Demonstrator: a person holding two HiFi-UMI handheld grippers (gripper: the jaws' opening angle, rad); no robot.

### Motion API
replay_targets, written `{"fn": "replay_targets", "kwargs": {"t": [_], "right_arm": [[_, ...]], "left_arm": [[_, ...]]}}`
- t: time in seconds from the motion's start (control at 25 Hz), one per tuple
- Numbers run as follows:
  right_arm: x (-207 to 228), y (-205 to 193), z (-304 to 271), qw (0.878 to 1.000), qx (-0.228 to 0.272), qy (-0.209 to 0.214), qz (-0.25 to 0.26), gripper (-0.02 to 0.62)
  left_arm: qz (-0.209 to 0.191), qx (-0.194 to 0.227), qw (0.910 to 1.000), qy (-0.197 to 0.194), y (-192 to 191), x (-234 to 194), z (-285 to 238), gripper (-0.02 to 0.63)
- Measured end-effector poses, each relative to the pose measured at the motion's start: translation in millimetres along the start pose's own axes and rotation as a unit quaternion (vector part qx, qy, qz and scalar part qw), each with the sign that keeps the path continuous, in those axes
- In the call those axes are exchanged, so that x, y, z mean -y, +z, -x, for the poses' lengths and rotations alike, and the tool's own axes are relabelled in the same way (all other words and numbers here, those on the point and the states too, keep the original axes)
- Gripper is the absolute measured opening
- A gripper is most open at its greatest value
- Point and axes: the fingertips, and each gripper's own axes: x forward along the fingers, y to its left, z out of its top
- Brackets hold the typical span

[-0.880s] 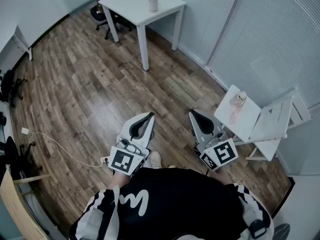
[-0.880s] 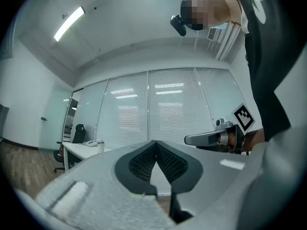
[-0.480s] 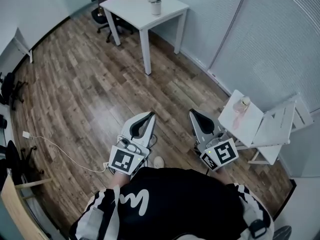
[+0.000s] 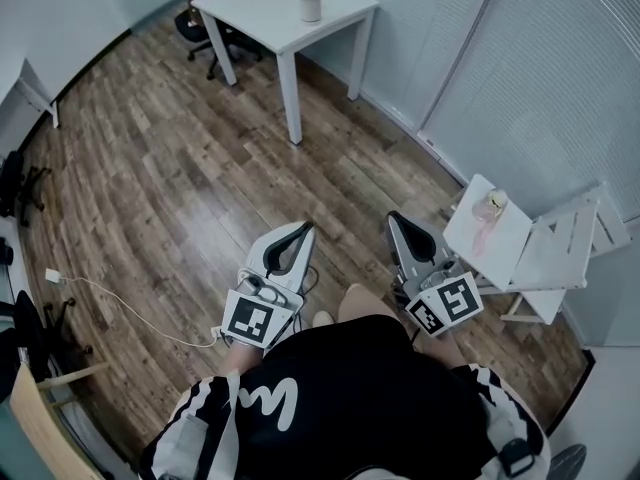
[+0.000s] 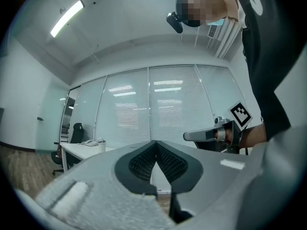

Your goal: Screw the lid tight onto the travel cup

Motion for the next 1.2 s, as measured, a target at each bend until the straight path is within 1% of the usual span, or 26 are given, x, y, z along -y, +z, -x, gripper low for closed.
{"fn": "replay_targets", "kwargs": {"t": [0.08,0.24,0.44,0.64,0.72,0.84,1.04,1.2], "right_arm": [[5.2,1.3,-8.3,1.000,0.000,0.001,0.009,0.000],[21.4,6.5,-35.6,1.000,0.018,0.009,0.018,0.000],[69.5,11.0,-69.9,0.999,0.020,0.004,0.035,0.000],[127.6,9.6,-115.0,0.999,0.019,0.010,0.040,0.000],[150.9,14.5,-136.8,0.999,0.018,0.014,0.043,0.000],[180.2,25.6,-170.0,0.999,0.021,0.023,0.041,0.000],[216.3,39.4,-218.2,0.997,0.028,0.047,0.046,0.000],[244.5,41.3,-249.0,0.997,0.027,0.065,0.034,0.000]], "left_arm": [[0.005,-0.002,1.0000,-0.002,-3.3,-5.6,-3.7,0.002],[0.011,0.006,0.9998,0.013,-5.3,-32.2,-21.2,0.002],[0.002,0.012,0.9994,0.033,-8.4,-65.8,-58.9,0.002],[-0.004,0.024,0.9973,0.069,-16.6,-114.8,-111.6,0.002],[0.002,0.032,0.9963,0.080,-14.8,-136.6,-134.7,0.002],[0.000,0.035,0.9953,0.090,-11.0,-163.6,-169.1,0.002],[-0.008,0.028,0.9955,0.091,-13.9,-190.4,-221.5,0.002],[-0.016,0.012,0.9958,0.089,-25.5,-207.6,-263.2,0.002]]}}
